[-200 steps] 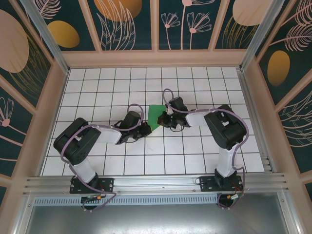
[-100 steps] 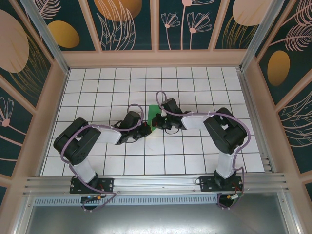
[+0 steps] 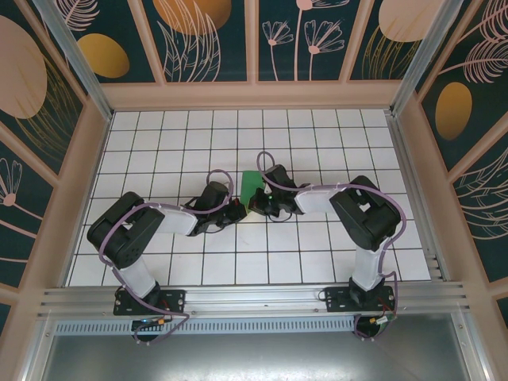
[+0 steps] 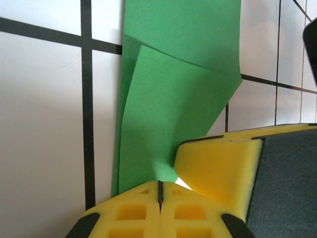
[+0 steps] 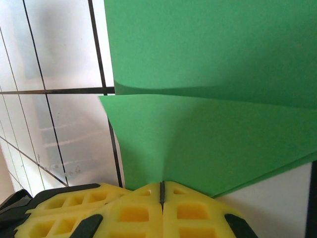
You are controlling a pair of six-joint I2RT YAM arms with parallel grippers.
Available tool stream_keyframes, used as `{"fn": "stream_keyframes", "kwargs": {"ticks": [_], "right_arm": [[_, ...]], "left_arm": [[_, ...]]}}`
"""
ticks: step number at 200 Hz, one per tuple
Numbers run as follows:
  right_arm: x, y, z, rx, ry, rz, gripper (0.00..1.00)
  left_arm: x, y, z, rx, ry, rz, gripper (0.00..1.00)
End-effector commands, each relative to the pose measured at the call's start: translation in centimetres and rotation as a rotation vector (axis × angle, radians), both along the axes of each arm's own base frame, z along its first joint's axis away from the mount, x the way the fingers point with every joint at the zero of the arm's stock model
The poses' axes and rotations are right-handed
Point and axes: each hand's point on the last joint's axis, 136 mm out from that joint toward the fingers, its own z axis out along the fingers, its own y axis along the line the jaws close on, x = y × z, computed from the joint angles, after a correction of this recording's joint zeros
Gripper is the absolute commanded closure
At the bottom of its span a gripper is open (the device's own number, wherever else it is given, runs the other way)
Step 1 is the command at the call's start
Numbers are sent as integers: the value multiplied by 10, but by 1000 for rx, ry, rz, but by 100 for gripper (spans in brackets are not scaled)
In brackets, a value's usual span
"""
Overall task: Fold a paper plane with a square sheet of paper (pick it up from the middle)
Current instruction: Third fold the triangle at the center of the table.
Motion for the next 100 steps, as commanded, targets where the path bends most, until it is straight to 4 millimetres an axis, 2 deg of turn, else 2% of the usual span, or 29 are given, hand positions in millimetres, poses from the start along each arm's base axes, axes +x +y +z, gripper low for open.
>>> {"fn": "stream_keyframes", "kwargs": {"ticks": [1,21,39,85,94,100], "right_arm": [[-8,-4,-16,-18,55,-47,100],[-7,-5,-21,-33,57,-46,100],[-1,-14,-28,-75,47,-51,100],[35,-70,-38,-149,-10,-126,100],[38,-73,-38,-153,-26,-117,100],[50,-88,-37,-161,-34,-152,100]], "left_arm": [[-32,24,-41,108,150,8,100],[-33,25,-41,113,153,8,100],[-35,28,-44,131,164,12,100],[-49,43,-57,202,217,11,100],[-51,44,-59,204,224,8,100],[-51,44,-59,203,224,8,100]]}}
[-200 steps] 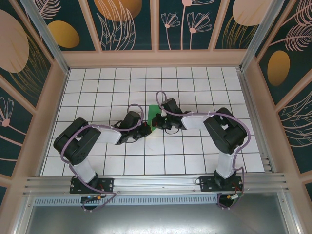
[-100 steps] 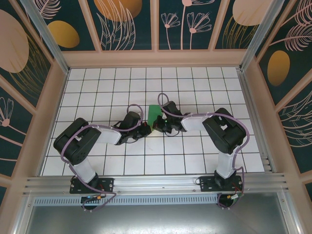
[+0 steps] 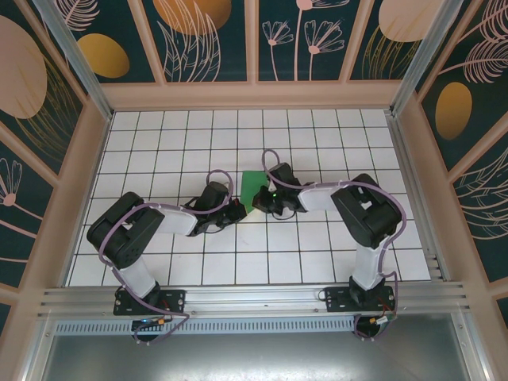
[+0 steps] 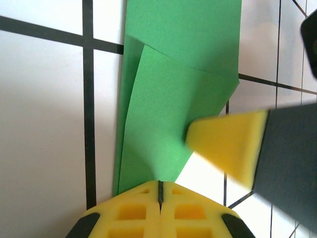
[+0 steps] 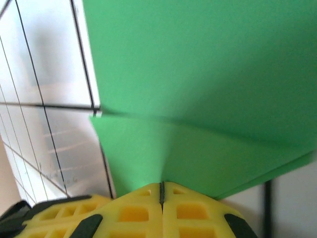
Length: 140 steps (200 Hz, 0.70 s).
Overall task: Fold a paper plane with a square sheet of paper (pick it up from the middle)
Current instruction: Third fold the triangle at the center of the table.
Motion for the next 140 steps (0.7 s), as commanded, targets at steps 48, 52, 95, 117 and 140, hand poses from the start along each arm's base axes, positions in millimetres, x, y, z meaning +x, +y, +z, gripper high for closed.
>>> {"fn": "stream_keyframes", "kwargs": {"ticks": [48,52,95,117,140], "right_arm": [[55,-76,10,-136,-127,-118,100],[55,-75,15,-127,-138,-118,100],[38,-76,55,-40,-200,-140,98],[28,-80,64,1,-211,-166,80],[18,-78,75,54,-235,-165,56]], "left_arm": [[-39,31,-44,162,176,-13,100],[-36,29,-41,156,166,-16,100],[7,-4,31,37,-24,-33,80],[27,-6,64,50,-130,-8,63],[41,0,81,89,-211,26,50]]}}
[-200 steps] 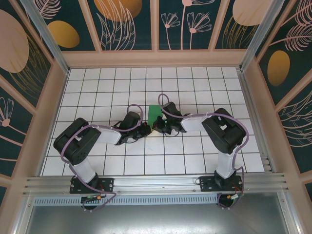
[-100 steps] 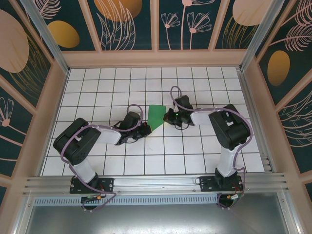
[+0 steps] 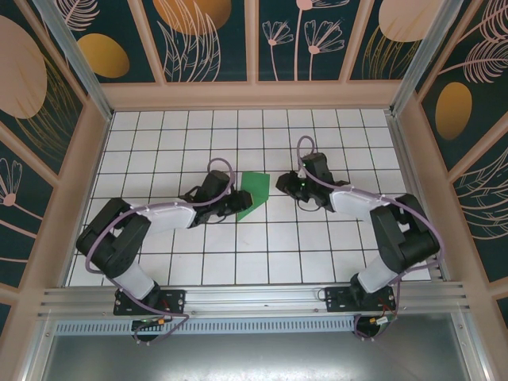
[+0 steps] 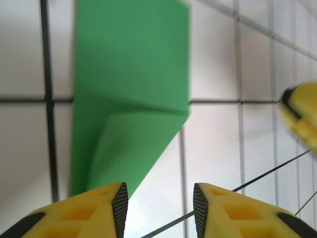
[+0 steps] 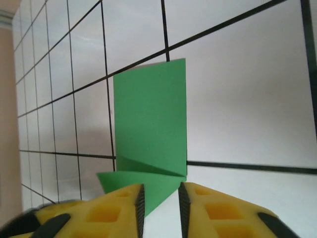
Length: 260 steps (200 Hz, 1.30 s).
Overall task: Fold a paper plane with a square sheet of paper (pick it up from the middle)
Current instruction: Third fold the triangle at the center of the table.
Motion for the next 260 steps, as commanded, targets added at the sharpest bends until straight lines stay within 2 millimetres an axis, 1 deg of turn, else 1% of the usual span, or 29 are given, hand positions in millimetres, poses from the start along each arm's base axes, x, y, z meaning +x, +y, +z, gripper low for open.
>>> {"fn": "stream_keyframes", "kwargs": {"ticks": [1,9,25,41,53,80,92,102,107,109,113,138,152,183,212,234,260], "right_arm": [[-9,1,9,51,-23,-8,55],[-12,3,12,69,-36,5,47],[-15,8,15,90,-46,35,38],[-17,12,12,96,-32,53,34],[-17,12,6,96,-9,46,33],[-12,16,-4,95,34,50,33],[-8,18,-6,90,45,55,33],[-6,21,-9,86,55,66,33],[-5,23,-11,84,60,71,33],[-4,24,-10,86,61,74,34],[-3,25,-12,86,65,79,34],[2,30,-16,94,76,94,34],[2,33,-19,102,97,108,36],[1,31,-31,77,150,98,38],[-4,34,-39,90,197,105,40],[-6,40,-39,111,215,123,42],[-6,45,-36,121,221,139,44]], "left_arm": [[17,7,26,57,-110,29,49],[19,6,29,56,-129,26,46],[20,4,31,46,-143,20,40],[20,0,32,12,-148,10,39],[19,-7,32,-21,-143,-5,41],[22,-11,21,-29,-117,1,52],[27,-11,15,-12,-115,13,58],[33,-11,6,16,-101,26,62],[35,-11,7,20,-101,33,64],[35,-11,-3,36,-84,34,65],[36,-10,-9,47,-71,40,67],[45,-3,-30,103,-43,101,74],[47,1,-40,120,-21,133,77],[41,13,-59,143,38,203,80],[32,23,-66,141,73,248,81],[26,26,-71,127,92,262,82],[23,26,-73,116,101,261,83]]}}
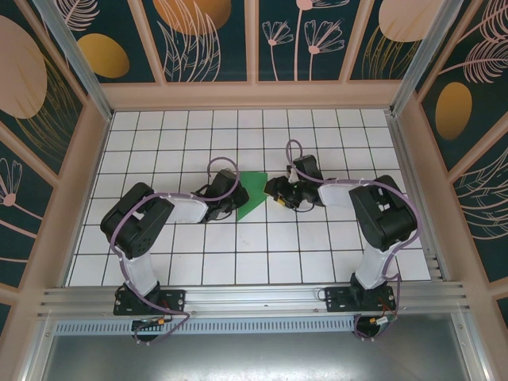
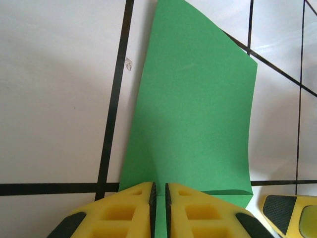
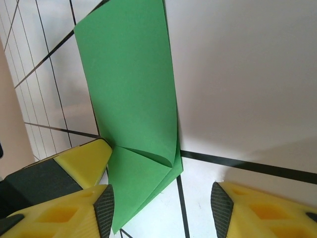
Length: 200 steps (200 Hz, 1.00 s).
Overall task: Fold a paper plane with a square sheet of paper (pick it up from the middle)
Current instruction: Third fold the triangle at the center of the table, then fourth fold the wing at the center of the table.
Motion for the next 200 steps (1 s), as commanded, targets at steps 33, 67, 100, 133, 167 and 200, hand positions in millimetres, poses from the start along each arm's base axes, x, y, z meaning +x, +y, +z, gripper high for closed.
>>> {"fn": "stream_keyframes", "kwargs": {"ticks": [33,67,100,133,167,200], "right_arm": [[1,16,5,26,30,20,47],[1,21,-6,-6,58,15,51],[2,26,-8,-28,60,24,51],[5,30,-2,-7,45,35,54],[2,36,6,48,34,58,60],[-1,44,9,105,50,84,67]], "left_arm": [[-18,16,-23,58,81,25,83],[-23,17,-29,42,83,15,83],[-25,19,-31,42,82,15,83],[-25,18,-31,35,79,18,83],[-24,16,-30,29,77,9,83],[-21,13,-21,24,53,-4,83]]}}
